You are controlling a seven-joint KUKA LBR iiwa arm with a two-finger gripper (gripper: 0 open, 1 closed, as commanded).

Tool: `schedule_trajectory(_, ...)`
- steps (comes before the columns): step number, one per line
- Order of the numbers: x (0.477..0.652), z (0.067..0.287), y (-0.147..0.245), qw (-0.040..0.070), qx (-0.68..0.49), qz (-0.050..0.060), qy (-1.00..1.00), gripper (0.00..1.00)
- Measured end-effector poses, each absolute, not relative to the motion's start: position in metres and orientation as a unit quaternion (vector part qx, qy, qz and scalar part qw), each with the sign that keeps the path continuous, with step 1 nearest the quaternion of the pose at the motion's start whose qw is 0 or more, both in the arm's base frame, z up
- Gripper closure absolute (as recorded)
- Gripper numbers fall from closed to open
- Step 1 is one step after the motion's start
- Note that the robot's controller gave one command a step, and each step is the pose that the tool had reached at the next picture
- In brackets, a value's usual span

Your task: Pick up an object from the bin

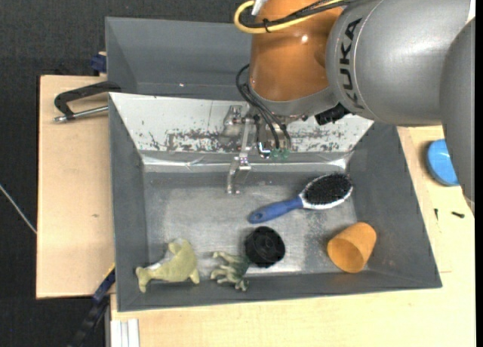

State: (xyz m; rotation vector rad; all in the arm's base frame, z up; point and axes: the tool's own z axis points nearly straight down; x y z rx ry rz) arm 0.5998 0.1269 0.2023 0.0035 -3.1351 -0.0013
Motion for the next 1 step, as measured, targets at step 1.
schedule_trajectory(1,0.5723,0.0711,-0.0293,-0.003,0.052,-0.001,-0.999,0.00)
